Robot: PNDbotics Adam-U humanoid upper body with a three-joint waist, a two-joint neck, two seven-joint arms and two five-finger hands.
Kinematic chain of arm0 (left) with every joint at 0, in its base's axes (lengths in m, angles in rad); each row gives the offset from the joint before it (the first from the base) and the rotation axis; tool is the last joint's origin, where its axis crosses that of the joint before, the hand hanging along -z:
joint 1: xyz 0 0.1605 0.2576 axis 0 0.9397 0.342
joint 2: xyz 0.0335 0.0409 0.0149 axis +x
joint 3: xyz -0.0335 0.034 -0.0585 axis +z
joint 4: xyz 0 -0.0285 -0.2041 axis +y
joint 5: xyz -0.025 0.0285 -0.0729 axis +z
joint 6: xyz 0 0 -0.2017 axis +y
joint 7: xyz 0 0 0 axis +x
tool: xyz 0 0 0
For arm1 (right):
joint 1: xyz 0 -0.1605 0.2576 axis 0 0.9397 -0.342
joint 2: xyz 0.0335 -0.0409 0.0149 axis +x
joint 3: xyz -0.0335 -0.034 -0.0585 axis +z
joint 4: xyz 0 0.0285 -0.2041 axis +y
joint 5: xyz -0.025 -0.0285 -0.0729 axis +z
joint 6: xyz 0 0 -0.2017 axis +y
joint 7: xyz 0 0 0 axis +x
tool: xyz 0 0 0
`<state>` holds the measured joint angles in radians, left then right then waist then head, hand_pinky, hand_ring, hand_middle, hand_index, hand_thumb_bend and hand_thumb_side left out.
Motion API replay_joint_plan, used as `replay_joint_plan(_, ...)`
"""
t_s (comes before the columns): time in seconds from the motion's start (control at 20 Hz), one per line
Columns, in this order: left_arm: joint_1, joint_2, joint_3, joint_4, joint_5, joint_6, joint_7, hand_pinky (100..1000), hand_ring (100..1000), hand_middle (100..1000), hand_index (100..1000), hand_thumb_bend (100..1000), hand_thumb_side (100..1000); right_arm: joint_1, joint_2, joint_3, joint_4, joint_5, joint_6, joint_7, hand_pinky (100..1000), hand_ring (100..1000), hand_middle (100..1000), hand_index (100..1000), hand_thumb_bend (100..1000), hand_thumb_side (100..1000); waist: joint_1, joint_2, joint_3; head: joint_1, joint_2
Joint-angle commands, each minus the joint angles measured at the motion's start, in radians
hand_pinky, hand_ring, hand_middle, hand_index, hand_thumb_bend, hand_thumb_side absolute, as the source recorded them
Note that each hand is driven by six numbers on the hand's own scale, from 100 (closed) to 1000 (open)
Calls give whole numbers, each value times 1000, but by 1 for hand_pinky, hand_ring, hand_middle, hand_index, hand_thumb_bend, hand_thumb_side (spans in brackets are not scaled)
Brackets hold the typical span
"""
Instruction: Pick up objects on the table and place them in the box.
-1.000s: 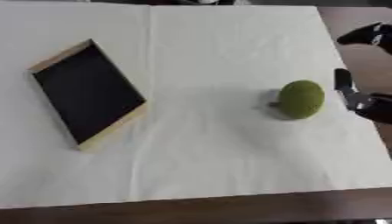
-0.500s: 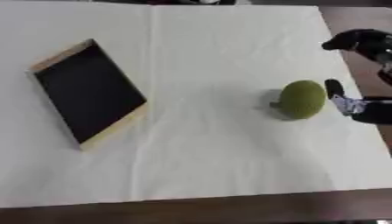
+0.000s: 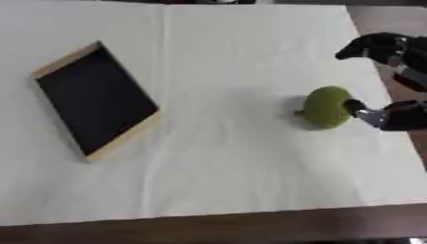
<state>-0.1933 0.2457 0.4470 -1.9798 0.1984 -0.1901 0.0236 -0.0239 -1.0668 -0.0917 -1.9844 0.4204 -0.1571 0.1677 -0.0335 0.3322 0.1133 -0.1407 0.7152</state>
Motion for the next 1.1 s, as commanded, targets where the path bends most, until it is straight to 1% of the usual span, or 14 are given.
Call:
replay_joint_plan(0.05,-6,24,1,-20,0,5,1,690,673,705,756,100,605,-13,-55,5,-16,-41,19,23,887,934,808,856,325,100,-2,-14,1,-4,-7)
replay_joint_plan(0.25,-7,25,1,-20,-1,9,4,689,670,702,753,100,605,-14,-65,12,-16,-101,57,34,892,944,803,839,402,105,-6,-14,1,-1,-5)
replay_joint_plan(0.3,-7,26,1,-20,-1,9,4,689,670,701,752,100,605,-14,-70,14,-16,-108,77,36,890,941,791,831,417,188,-7,-14,1,0,-4)
replay_joint_plan(0.35,-8,26,0,-20,0,8,5,689,669,701,752,100,605,-13,-76,18,-16,-114,106,38,890,942,787,830,420,208,-8,-14,0,0,-4)
replay_joint_plan(0.45,-9,26,-1,-20,1,9,5,689,669,700,751,100,605,-17,-85,31,-16,-130,151,46,893,947,787,832,420,203,-10,-14,2,-1,-3)
replay_joint_plan(0.55,-9,26,-1,-20,1,10,5,689,668,700,751,100,605,-23,-93,43,-16,-155,176,59,895,953,793,839,419,194,-10,-14,3,-2,-4)
replay_joint_plan(0.8,-10,25,-2,-20,2,11,5,689,667,699,750,100,605,-41,-106,63,-16,-177,215,94,899,962,802,844,416,188,-12,-12,7,-5,-6)
replay_joint_plan(1.1,-12,23,-4,-20,4,12,2,690,667,699,749,100,604,-59,-106,81,-16,-152,249,119,897,962,807,848,412,170,-11,-10,12,-12,-10)
